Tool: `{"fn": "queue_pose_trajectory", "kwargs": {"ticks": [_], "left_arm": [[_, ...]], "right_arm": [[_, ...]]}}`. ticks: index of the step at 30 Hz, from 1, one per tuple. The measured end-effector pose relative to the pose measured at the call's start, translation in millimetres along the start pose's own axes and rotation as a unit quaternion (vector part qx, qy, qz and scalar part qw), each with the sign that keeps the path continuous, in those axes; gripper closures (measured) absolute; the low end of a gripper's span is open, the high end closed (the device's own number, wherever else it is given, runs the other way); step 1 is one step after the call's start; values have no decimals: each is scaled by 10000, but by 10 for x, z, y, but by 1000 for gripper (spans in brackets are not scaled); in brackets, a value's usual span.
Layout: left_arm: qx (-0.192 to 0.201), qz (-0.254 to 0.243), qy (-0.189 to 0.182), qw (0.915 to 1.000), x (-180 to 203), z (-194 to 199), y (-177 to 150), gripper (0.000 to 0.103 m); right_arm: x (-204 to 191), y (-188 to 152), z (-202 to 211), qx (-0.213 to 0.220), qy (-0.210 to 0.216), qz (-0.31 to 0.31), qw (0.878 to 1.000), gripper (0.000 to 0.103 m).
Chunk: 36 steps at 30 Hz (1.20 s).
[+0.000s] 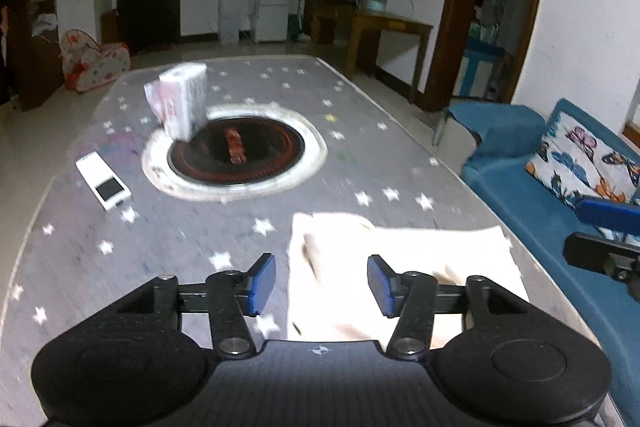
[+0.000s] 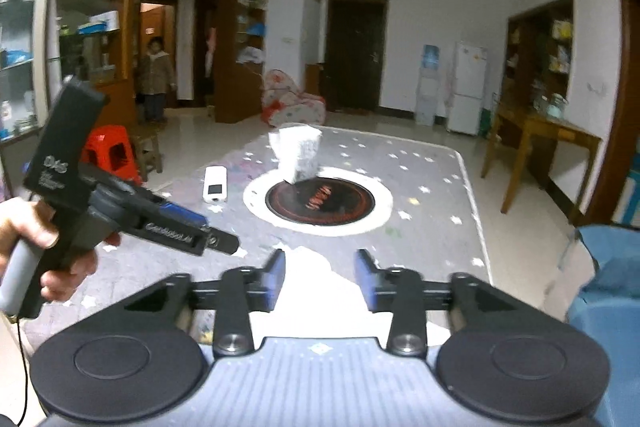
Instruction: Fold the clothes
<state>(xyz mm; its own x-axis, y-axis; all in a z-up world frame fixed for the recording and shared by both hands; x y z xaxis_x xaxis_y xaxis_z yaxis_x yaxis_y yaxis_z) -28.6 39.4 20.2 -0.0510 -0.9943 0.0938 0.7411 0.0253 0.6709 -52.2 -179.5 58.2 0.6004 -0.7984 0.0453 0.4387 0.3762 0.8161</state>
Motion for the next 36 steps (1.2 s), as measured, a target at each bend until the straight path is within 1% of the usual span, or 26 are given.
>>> {"fn": "queue_pose_trajectory", "kwargs": {"ticks": [2,3,5,9,13,15,16,17,20,23,28,30,34,36], "left_arm": [[-78,-15,-66,9999,57,-13,-87,45],[-118,-19,-90,9999,92,-16,-132,43],[-167,-14,-105,9998,146,-13,-201,41],[-259,-6,-87,9996,212,-14,-304,36],[-286,-31,-65,9996,258,3,-372,33],[-299,-44,-55,9995,281,12,-405,30],[-306,-50,-49,9995,292,16,-422,29],[-305,-61,-38,9995,306,22,-437,27],[-280,-109,14,9995,347,50,-468,22],[-276,-162,35,9995,378,64,-496,21],[-274,-206,63,9994,422,70,-537,17],[-272,-215,79,9994,432,70,-544,15],[-288,-243,102,9992,457,63,-555,14],[-286,-259,122,9992,466,60,-563,11]], "right_arm": [[-32,-116,-13,-109,-73,-66,9999,58],[-47,-174,-20,-164,-109,-99,9998,52],[-74,-284,-34,-273,-178,-169,9993,45],[-122,-445,-76,-536,-243,-344,9977,40],[-171,-575,-110,-694,-328,-406,9962,33],[-186,-621,-120,-731,-362,-440,9957,26],[-192,-640,-126,-746,-376,-458,9955,21],[-198,-656,-126,-752,-393,-473,9953,19],[-208,-688,-117,-756,-429,-521,9948,17],[-215,-713,-125,-773,-435,-580,9944,15],[-233,-770,-143,-793,-461,-648,9937,9],[-236,-785,-151,-811,-491,-682,9932,8],[-236,-813,-169,-856,-495,-745,9923,7],[-238,-827,-176,-879,-497,-769,9919,7]]}}
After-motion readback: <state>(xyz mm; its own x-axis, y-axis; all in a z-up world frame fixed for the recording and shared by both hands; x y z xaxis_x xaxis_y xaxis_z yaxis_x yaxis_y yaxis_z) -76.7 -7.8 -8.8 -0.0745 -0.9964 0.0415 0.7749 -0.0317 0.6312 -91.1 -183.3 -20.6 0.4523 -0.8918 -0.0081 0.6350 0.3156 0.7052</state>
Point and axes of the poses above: each gripper's, at about its wrist camera, not at the fingertips, and z roughly against the way its jaws point, x to its right, y to its top, the point moved 2 cm from there along -z, roughly the way its jaws point, and after that the axes turned 7 degrees about -x, right-handed, at the moved point
